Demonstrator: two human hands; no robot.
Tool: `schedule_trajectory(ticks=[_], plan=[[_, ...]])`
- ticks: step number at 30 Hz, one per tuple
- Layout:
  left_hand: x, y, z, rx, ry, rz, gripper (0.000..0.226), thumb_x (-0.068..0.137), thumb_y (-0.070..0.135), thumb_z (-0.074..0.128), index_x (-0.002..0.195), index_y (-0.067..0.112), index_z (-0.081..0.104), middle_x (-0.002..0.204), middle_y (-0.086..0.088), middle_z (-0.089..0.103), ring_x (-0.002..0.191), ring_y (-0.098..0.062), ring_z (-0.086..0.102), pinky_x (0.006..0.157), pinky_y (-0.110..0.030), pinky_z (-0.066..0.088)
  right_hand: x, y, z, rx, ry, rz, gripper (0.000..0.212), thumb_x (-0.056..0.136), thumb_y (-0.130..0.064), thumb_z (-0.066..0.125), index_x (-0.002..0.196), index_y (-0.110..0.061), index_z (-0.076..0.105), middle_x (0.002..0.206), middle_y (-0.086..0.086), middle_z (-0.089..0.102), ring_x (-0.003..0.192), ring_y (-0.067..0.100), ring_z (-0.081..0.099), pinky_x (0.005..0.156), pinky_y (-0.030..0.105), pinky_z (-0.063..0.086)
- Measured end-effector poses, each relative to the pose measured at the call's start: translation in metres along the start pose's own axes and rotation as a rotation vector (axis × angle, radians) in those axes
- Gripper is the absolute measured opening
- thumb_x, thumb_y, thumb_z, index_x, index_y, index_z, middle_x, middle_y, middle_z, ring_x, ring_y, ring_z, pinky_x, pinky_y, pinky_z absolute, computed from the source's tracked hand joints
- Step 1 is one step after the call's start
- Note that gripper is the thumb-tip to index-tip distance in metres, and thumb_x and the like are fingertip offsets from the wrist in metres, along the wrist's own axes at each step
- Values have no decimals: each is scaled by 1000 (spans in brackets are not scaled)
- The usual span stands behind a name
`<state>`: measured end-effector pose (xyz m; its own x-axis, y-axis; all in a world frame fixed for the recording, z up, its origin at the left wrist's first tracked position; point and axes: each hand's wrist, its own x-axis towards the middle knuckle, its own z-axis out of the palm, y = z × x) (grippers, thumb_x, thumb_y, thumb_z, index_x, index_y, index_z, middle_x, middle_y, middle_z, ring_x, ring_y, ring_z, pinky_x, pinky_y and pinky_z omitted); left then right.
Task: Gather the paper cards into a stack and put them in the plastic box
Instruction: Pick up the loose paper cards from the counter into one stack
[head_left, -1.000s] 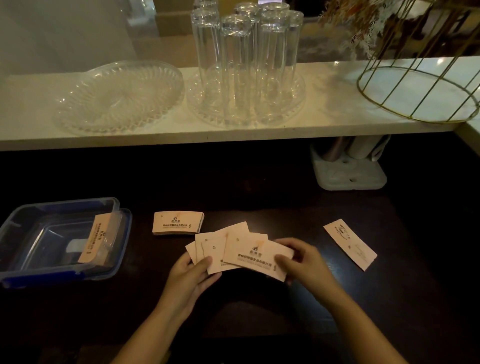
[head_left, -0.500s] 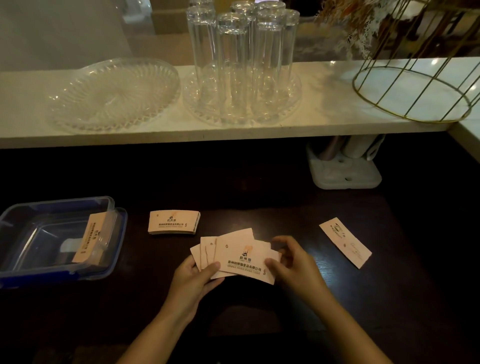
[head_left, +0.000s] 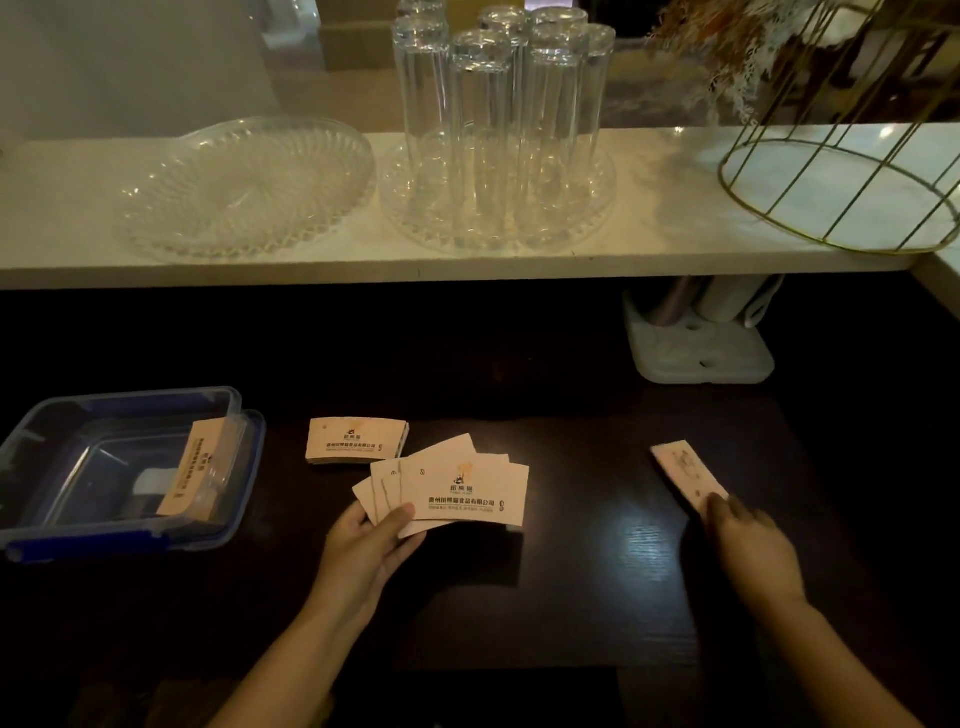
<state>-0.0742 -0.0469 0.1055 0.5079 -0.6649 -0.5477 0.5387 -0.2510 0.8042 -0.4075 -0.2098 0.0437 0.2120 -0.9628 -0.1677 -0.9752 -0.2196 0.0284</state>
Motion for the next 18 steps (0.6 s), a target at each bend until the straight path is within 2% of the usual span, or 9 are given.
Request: schedule_trajectory(ticks=[2, 5, 7, 9, 11, 13, 16, 18], plan=[[2, 2, 0, -7, 7, 10, 23, 85, 1, 56, 103, 14, 57, 99, -8, 67, 92, -19, 64, 64, -23, 58, 0, -6, -12, 168, 60, 64, 16, 89, -9, 45, 103, -3, 48, 89, 23, 67, 76, 40, 63, 61, 42, 49], [3, 3, -1, -22, 9, 17, 22, 85, 0, 55, 101, 15, 57, 97, -7, 67, 91, -18, 64, 71, -28, 53, -2, -28, -47, 717, 123, 169, 20, 84, -4, 54, 103, -10, 52, 90, 21, 66, 77, 39, 64, 60, 35, 46], [4, 3, -3, -32, 7, 16, 22, 85, 0, 54, 101, 15, 58, 98, -7, 67, 91, -18, 64, 72, -28, 53, -6, -56, -73, 1024, 70, 34, 26, 80, 4, 58, 98, -15, 57, 91, 14, 66, 76, 23, 66, 53, 25, 51], [4, 5, -5, -42, 3, 18, 20, 85, 1, 55, 98, 16, 58, 98, -7, 67, 92, -18, 64, 67, -24, 57, -17, -90, -92, 1262, -100, -110, 25, 80, 9, 57, 98, -10, 59, 90, 12, 66, 68, 11, 65, 46, 17, 50], [4, 6, -7, -62, 0, 21, 20, 85, 0, 55, 97, 15, 58, 100, -8, 67, 93, -19, 64, 63, -21, 58, -25, -120, -102, 1357, -265, -188, 25, 81, 9, 57, 104, -2, 60, 88, 13, 66, 64, 10, 63, 43, 15, 48], [4, 8, -11, -85, -2, 27, 20, 84, 1, 56, 99, 14, 58, 101, -9, 67, 94, -20, 64, 63, -21, 59, -29, -144, -102, 1370, -352, -217, 25, 81, 7, 58, 104, -1, 61, 86, 11, 66, 60, 7, 65, 43, 13, 47], [3, 9, -20, -82, 5, 43, 24, 83, 2, 57, 104, 15, 58, 103, -9, 68, 96, -20, 65, 65, -23, 58, -25, -168, -94, 1245, -313, -196, 26, 81, -1, 64, 104, -12, 64, 89, 4, 68, 68, 10, 66, 45, 15, 49], [2, 10, -26, -77, 18, 58, 26, 83, 1, 57, 106, 14, 57, 102, -8, 68, 97, -19, 65, 66, -23, 57, -22, -180, -86, 1203, -268, -161, 35, 78, -3, 68, 111, -14, 61, 88, -5, 64, 75, 10, 65, 50, 16, 53]])
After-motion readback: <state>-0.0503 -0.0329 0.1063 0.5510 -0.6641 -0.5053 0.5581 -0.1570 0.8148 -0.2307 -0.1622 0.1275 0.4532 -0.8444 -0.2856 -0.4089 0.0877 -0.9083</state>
